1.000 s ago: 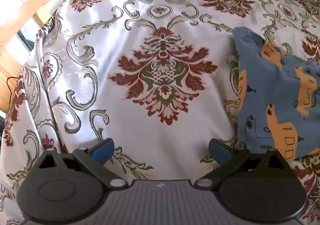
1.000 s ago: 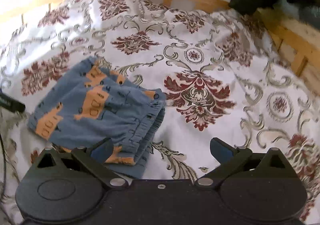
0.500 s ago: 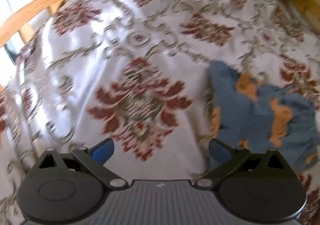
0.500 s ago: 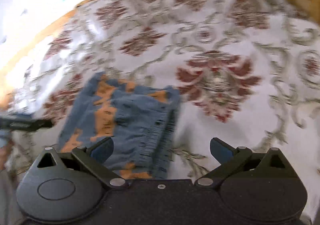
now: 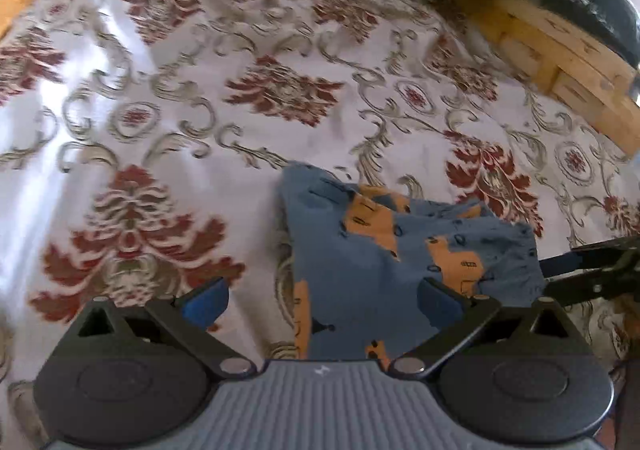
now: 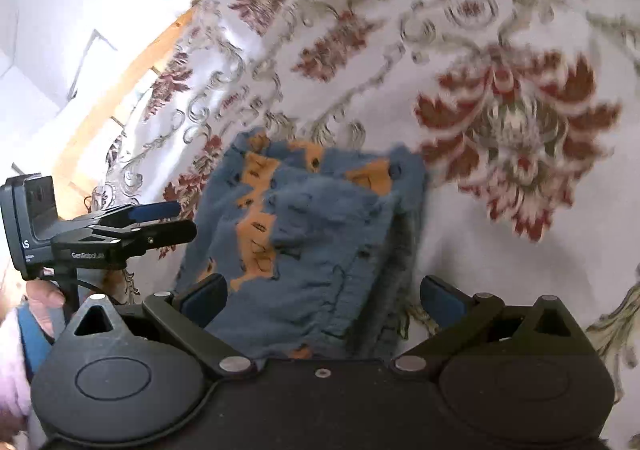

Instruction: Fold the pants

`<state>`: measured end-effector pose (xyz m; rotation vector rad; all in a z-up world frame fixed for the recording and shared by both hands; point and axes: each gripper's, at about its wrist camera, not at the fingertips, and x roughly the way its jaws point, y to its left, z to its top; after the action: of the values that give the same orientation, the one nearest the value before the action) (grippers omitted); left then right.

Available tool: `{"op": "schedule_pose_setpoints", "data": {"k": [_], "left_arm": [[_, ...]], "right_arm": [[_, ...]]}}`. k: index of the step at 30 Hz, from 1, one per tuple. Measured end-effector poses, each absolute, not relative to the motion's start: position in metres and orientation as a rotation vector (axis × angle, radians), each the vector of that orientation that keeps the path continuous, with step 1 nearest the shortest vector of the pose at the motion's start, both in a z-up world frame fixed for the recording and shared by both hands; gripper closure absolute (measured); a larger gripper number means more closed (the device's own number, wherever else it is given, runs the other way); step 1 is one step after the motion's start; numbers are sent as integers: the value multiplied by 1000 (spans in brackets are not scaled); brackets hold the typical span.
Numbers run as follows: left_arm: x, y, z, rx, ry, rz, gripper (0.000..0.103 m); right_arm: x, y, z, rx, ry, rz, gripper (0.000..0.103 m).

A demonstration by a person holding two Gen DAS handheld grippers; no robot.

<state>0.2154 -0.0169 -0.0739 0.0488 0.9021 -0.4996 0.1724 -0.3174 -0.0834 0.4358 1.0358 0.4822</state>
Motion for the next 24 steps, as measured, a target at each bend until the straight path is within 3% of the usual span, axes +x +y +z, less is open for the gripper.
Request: {"op": "schedule_pose_setpoints", "data": {"k": [5, 14, 17, 20, 22, 24], "left_arm": [[228, -12, -96, 36, 1021, -487, 2], [231, 2, -98, -79, 1076, -515, 4], [228, -3, -98, -24, 1070, -515, 4], [224, -9, -99, 29, 1064, -513, 7], [223, -11, -99, 56, 1060, -506, 10], [221, -12, -98, 70, 1055, -504, 16]], "right_arm": [[182, -327, -97, 523, 1062, 453, 1], [182, -340, -102, 641, 1042, 467, 2], [180, -333, -100, 591, 1048, 471, 14], [180, -331, -102, 570, 1057, 461, 33], [180, -333, -103, 573, 1062, 436, 53], [180, -337, -105, 588, 1066, 419, 61]]}}
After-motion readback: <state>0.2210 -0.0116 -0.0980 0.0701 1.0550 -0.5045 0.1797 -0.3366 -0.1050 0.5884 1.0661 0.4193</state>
